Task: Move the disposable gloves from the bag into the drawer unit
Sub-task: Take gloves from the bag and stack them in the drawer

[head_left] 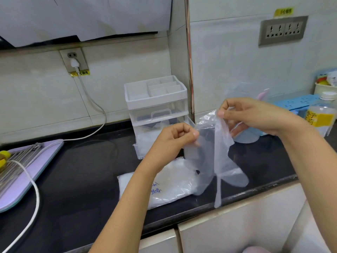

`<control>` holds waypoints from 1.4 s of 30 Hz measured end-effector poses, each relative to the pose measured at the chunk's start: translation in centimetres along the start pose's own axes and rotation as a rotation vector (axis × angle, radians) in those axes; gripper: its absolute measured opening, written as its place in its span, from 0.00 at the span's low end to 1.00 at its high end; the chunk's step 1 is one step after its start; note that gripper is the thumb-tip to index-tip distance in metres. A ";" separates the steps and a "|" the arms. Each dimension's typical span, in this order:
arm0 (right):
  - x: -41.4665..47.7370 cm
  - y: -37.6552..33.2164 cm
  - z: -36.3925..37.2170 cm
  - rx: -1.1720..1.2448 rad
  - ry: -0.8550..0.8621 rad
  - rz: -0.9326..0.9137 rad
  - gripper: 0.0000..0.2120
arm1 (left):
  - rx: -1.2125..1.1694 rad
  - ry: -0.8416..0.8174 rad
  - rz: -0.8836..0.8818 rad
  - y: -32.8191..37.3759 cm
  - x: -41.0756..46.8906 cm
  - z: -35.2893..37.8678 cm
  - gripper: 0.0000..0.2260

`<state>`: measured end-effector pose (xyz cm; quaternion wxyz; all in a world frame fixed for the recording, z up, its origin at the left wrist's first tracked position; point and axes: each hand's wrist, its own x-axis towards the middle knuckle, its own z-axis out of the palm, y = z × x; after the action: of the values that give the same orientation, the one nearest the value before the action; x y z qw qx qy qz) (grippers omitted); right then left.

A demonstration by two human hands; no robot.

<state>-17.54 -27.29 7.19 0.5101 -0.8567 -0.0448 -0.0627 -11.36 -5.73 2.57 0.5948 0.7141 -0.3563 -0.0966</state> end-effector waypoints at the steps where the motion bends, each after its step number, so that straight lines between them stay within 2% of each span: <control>1: 0.0 0.0 0.2 -0.014 -0.027 0.013 0.13 | 0.006 0.007 -0.004 0.1 0.1 -0.3 0.07; 5: 0.6 -0.8 0.9 0.014 -0.119 0.009 0.23 | 0.080 -0.009 -0.010 0.5 0.7 -1.3 0.05; 7: 1.3 -1.4 0.9 -0.091 -0.185 -0.012 0.24 | 0.155 -0.031 -0.026 0.8 0.9 -1.8 0.06; 10: 3.2 -2.2 1.5 -0.298 -0.301 0.014 0.17 | 0.262 -0.070 -0.056 1.3 1.1 -2.7 0.07; 12: 4.9 -2.5 2.1 -0.334 -0.362 0.018 0.09 | 0.313 -0.107 -0.095 1.4 1.5 -3.6 0.11; 15: 7.2 -3.1 2.2 -0.372 -0.374 0.010 0.05 | 0.441 -0.215 -0.172 0.9 1.7 -5.4 0.19; 18: 9.6 -3.7 1.8 -0.416 -0.367 0.009 0.04 | 0.526 -0.174 -0.226 0.3 2.2 -7.0 0.09; 21: 12.2 -3.9 1.8 -0.701 -0.269 -0.037 0.07 | 0.635 0.041 -0.177 0.1 3.8 -8.6 0.06; 24: 14.9 -4.2 2.3 -0.865 0.008 -0.236 0.04 | 0.744 0.251 -0.059 0.6 6.4 -10.2 0.07; 26: 16.1 -4.2 2.4 -0.829 0.172 -0.355 0.02 | 0.823 0.376 0.029 1.3 8.0 -11.0 0.05; 30: 16.3 -3.8 1.7 -0.664 0.380 -0.524 0.02 | 0.900 0.553 0.212 3.0 8.7 -11.6 0.05; 32: 15.4 -3.2 1.6 -0.629 0.446 -0.602 0.02 | 0.941 0.578 0.330 3.4 7.7 -11.3 0.05; 34: 14.3 -2.2 1.6 -0.643 0.458 -0.673 0.01 | 0.979 0.519 0.396 3.0 6.5 -10.9 0.04; 36: 13.6 -1.0 1.7 -0.685 0.376 -0.665 0.03 | 1.008 0.391 0.279 1.9 5.7 -10.5 0.05; 39: 13.5 0.6 2.6 -0.812 0.146 -0.502 0.06 | 0.991 0.227 -0.001 -0.7 5.5 -10.2 0.06; 42: 13.9 1.9 4.2 -0.988 -0.006 -0.347 0.09 | 0.959 0.102 -0.174 -2.9 6.1 -10.0 0.07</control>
<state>-3.29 -24.34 5.74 0.0271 -0.9753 -0.1523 -0.1575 -0.20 -1.65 4.42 0.2056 0.9385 -0.2700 0.0642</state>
